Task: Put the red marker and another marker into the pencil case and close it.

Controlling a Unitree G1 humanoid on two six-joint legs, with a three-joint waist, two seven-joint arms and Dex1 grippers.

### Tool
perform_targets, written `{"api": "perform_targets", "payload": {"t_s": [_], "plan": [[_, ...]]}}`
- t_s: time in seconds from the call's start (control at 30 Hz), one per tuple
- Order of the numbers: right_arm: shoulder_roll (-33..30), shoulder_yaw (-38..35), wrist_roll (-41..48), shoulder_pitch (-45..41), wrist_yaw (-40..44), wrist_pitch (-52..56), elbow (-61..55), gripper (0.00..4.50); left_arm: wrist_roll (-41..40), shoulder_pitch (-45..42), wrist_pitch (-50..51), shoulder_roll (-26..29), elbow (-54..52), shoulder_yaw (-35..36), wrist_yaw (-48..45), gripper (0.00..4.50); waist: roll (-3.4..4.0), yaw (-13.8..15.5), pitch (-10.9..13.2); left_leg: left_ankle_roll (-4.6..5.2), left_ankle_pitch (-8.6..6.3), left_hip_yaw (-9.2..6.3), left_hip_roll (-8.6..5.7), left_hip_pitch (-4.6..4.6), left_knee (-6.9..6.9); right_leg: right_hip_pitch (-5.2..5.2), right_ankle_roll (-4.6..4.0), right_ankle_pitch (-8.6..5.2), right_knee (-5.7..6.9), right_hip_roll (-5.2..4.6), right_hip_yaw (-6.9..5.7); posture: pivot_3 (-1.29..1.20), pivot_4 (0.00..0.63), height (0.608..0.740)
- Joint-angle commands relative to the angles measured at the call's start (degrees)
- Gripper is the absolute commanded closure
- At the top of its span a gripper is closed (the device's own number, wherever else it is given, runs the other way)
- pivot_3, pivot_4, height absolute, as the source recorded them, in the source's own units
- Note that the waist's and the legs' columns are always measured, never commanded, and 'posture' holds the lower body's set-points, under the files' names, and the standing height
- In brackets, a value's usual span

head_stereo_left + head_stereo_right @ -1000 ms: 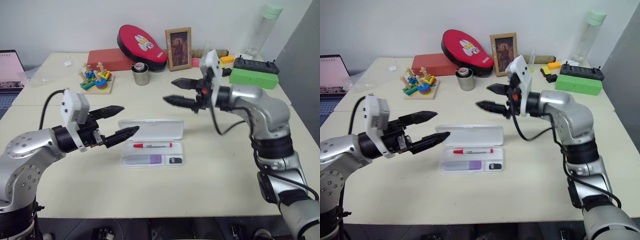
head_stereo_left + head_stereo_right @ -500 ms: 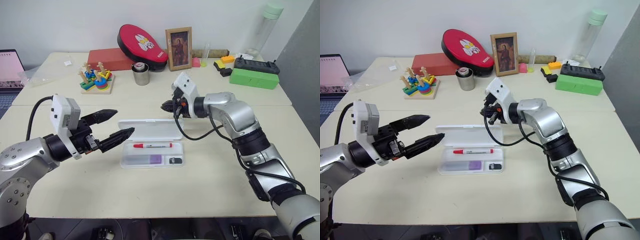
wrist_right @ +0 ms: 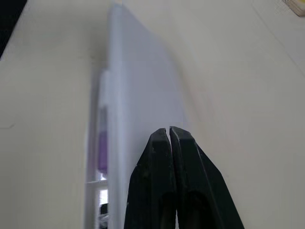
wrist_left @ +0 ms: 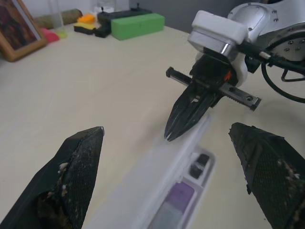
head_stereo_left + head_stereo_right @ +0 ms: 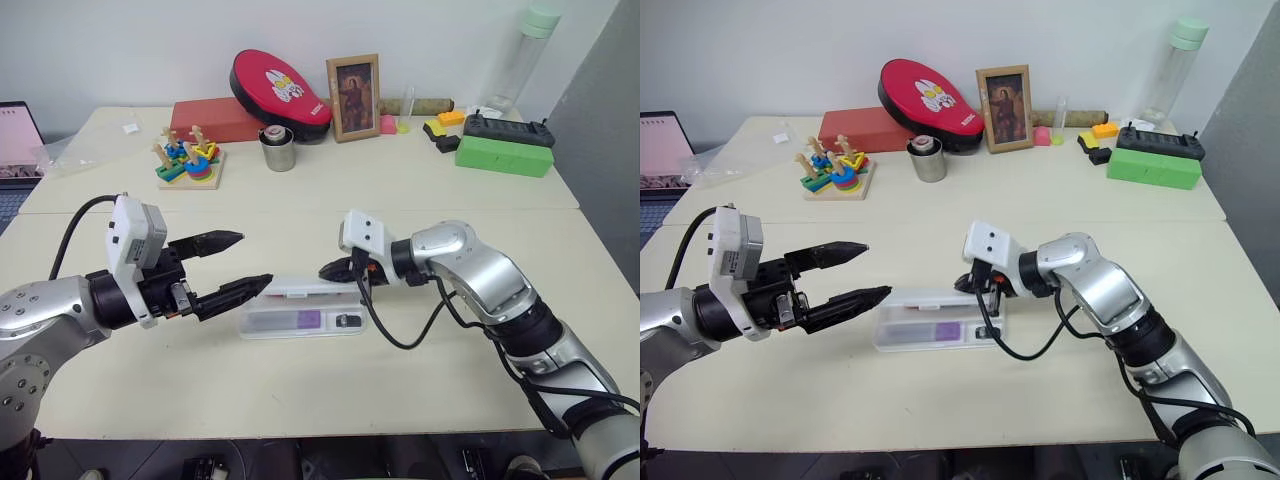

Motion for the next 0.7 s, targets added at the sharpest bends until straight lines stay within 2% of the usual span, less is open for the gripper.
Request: {"api": "perform_targets", "payload": {"t_s": [0.03, 0.2, 0.33, 0.47, 0.6, 0.7], "plan": [[-2.01, 5.03, -3.81, 1.58, 1.81, -3.05, -2.18, 4.44, 0.16, 2.08, -0.77, 2.2, -1.17, 0.61, -3.62, 0.0, 0.0, 0.0, 0.0, 0.0, 0.0, 0.0, 0.0, 0.0, 0.0, -0.01, 0.0, 0.0, 0.01, 0.0, -0.01, 0.0, 0.15, 0.74], [-3.12, 10.35, -9.92, 3.16, 1.26, -5.61, 2.91, 4.44, 0.62, 1.05, -1.43, 2.63, -0.12, -0.18, -3.98, 0.0, -0.02, 0.19, -0.01, -0.01, 0.0, 0.0, 0.0, 0.02, 0.01, 0.02, 0.0, 0.0, 0.0, 0.0, -0.01, 0.0, 0.15, 0.74], [-2.29, 11.1, -12.54, 3.76, 0.36, -6.82, 7.01, 4.44, 1.03, 0.42, -1.58, 2.47, 0.03, -0.81, -3.99, 0.0, -0.12, 0.07, -0.08, 0.0, 0.0, 0.01, 0.0, 0.35, -0.02, 0.27, -0.01, -0.01, 0.0, 0.0, 0.02, 0.0, 0.15, 0.74], [-1.19, 4.97, -7.29, 5.18, 1.65, -6.4, 5.32, 4.44, 1.72, 0.71, -1.57, 2.29, 0.48, -0.42, -3.35, 0.0, -0.15, 0.12, -0.1, -0.01, 0.01, 0.01, 0.0, 0.41, -0.02, 0.29, 0.01, -0.02, 0.06, 0.0, 0.03, 0.0, 0.15, 0.74], [3.45, -8.13, 1.64, 5.69, -1.77, -7.18, 4.77, 4.44, 3.87, -1.49, -0.5, 1.16, 3.87, -1.21, 1.84, 0.0, -0.14, 0.16, -0.08, -0.01, 0.01, 0.0, 0.0, 0.38, 0.02, 0.29, 0.02, 0.0, 0.08, 0.0, 0.04, 0.0, 0.15, 0.74], [2.25, -13.82, 5.32, 5.32, -1.4, -3.57, 4.96, 3.92, 4.85, -5.55, -1.03, -1.06, 7.26, -1.84, 6.12, 0.0, -0.14, 0.39, -0.08, -0.02, 0.01, 0.0, 0.0, 0.34, 0.01, 0.26, 0.02, 0.0, 0.06, 0.0, 0.03, 0.0, 0.15, 0.74]]}}
